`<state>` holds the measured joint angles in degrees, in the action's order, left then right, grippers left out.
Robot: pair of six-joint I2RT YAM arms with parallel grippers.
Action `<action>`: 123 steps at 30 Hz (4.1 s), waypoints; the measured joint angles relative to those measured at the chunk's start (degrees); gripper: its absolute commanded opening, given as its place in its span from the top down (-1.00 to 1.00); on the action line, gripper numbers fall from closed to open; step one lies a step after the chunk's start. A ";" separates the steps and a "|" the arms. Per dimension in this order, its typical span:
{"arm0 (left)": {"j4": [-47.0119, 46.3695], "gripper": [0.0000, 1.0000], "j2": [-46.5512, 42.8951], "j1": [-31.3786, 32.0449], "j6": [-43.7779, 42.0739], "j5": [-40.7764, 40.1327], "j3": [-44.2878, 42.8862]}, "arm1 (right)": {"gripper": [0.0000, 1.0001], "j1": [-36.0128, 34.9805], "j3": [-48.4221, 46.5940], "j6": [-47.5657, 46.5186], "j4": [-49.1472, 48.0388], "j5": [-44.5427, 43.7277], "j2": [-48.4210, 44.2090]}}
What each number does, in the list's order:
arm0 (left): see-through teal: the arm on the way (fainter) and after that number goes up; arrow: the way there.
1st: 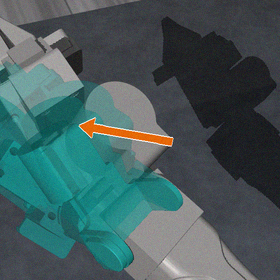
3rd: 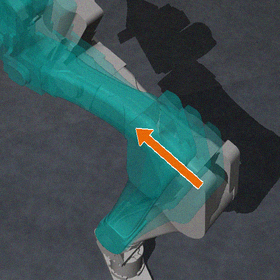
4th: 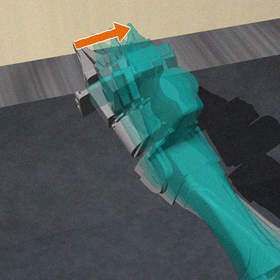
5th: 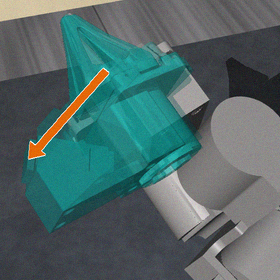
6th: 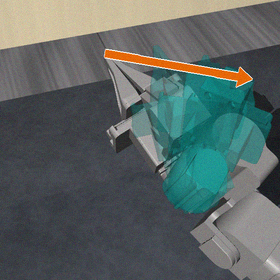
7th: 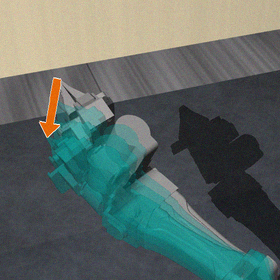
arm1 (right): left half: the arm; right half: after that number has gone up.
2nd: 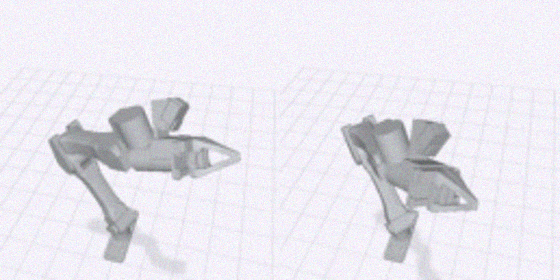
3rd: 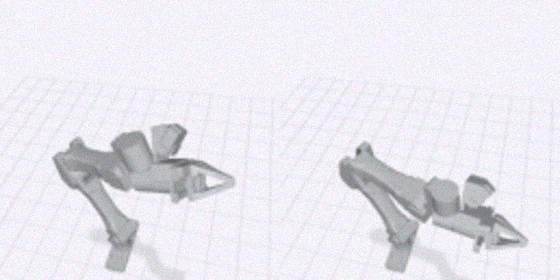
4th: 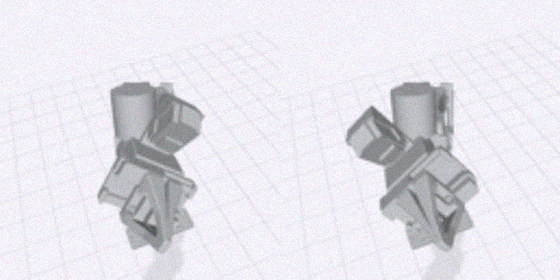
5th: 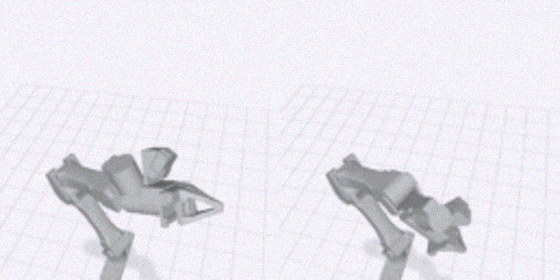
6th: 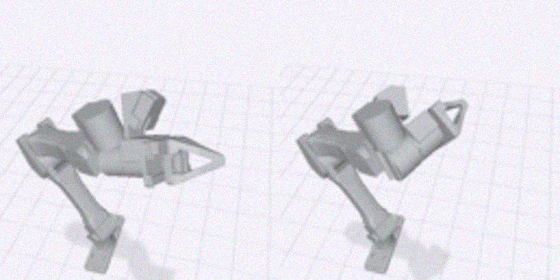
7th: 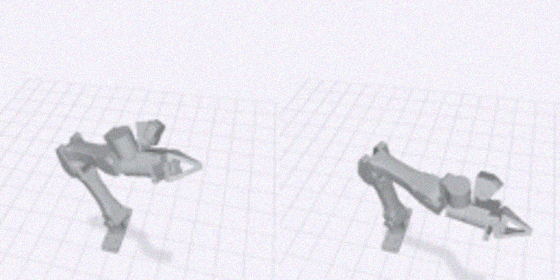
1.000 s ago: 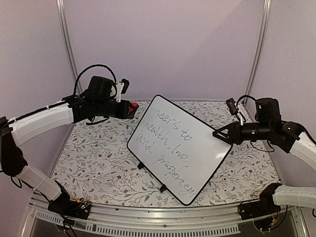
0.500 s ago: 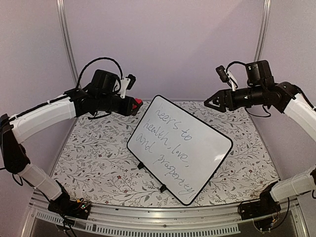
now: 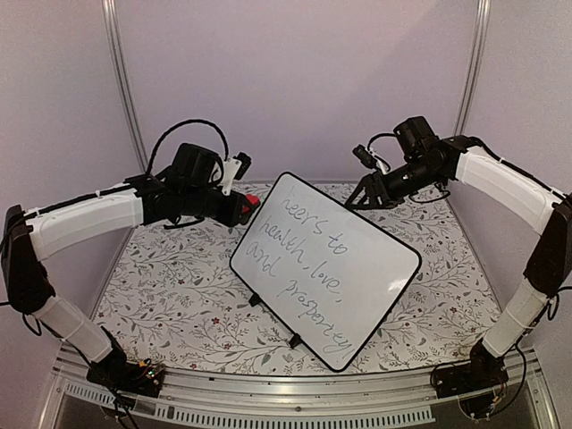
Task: Erase the whiteboard
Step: Erase the center of the whiteboard.
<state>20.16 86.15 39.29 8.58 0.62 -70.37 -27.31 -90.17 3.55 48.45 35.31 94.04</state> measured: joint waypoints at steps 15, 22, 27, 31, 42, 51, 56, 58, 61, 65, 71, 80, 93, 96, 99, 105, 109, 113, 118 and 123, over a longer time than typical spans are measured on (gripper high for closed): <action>-3.63 0.86 -1.33 0.00 0.00 0.00 3.06 | 0.54 -1.57 1.33 0.87 1.75 3.69 0.59; -4.11 0.86 -1.33 0.00 0.02 -0.02 3.15 | 0.82 -2.32 -0.07 1.62 3.87 3.15 1.46; -4.13 0.87 -1.18 0.00 -0.04 -0.48 2.69 | 1.00 -3.45 -3.26 2.56 5.57 2.51 3.61; -2.23 0.87 0.94 0.00 -0.26 -1.73 -2.80 | 1.00 -5.09 -5.42 3.08 6.99 1.22 4.70; -3.91 0.88 3.43 0.96 -1.73 -2.54 -9.68 | 1.00 -9.09 -9.62 4.13 9.60 -2.29 5.09; -3.23 0.88 4.55 2.58 -2.80 -3.56 -5.75 | 1.00 -9.07 -9.62 4.24 9.97 -3.26 5.09; -4.09 0.89 5.77 2.67 -3.32 -3.93 -5.75 | 1.00 -9.07 -9.62 4.22 10.05 -3.30 5.09; -4.59 0.89 6.27 2.21 -3.52 -3.91 -5.75 | 1.00 -9.07 -9.62 4.24 10.03 -3.32 5.09; -5.29 0.89 7.02 1.14 -3.72 -2.78 -5.75 | 1.00 -9.07 -9.60 4.20 10.03 -3.34 5.07; -7.02 0.89 7.15 -0.85 -3.89 -0.28 -5.75 | 1.00 -9.07 -9.25 4.17 9.86 -3.45 4.90; -9.05 0.89 7.15 -1.70 -4.72 2.80 -5.66 | 1.00 -9.07 -8.28 4.17 9.55 -3.56 4.15; -8.37 0.93 10.21 -1.20 -7.30 3.63 -8.15 | 1.00 -9.05 -7.67 4.20 9.31 -3.69 3.72; -8.28 0.95 12.50 -0.66 -8.63 3.48 -9.03 | 1.00 -8.79 -6.95 5.68 9.60 -4.22 3.39; -7.82 0.95 12.50 -0.44 -8.61 3.69 -8.57 | 1.00 -8.79 -6.88 5.88 9.77 -4.42 3.30; -7.04 0.95 12.50 -0.28 -8.59 4.11 -8.22 | 1.00 -8.79 -6.80 6.12 9.92 -4.59 3.21; -7.06 0.95 12.33 -0.22 -7.48 5.31 -6.08 | 1.00 -8.66 -6.47 6.58 10.32 -4.79 3.08; -8.00 0.95 11.76 -0.22 -6.25 6.45 -4.09 | 1.00 -8.63 -5.79 6.82 10.29 -4.83 2.60; -9.25 0.95 10.16 -0.22 -4.96 6.71 -0.35 | 1.00 -8.63 -5.31 6.82 10.27 -4.92 2.12; -10.23 0.95 8.11 -0.22 -2.91 6.91 4.15 | 1.00 -8.63 -4.72 6.73 10.14 -4.87 1.64; -10.45 0.95 7.04 -0.17 -2.16 7.23 5.99 | 1.00 -8.66 -4.35 6.47 10.10 -4.81 1.25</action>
<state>9.72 93.19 39.11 6.42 7.86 -64.38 -35.97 -94.52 10.02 58.54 30.50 95.29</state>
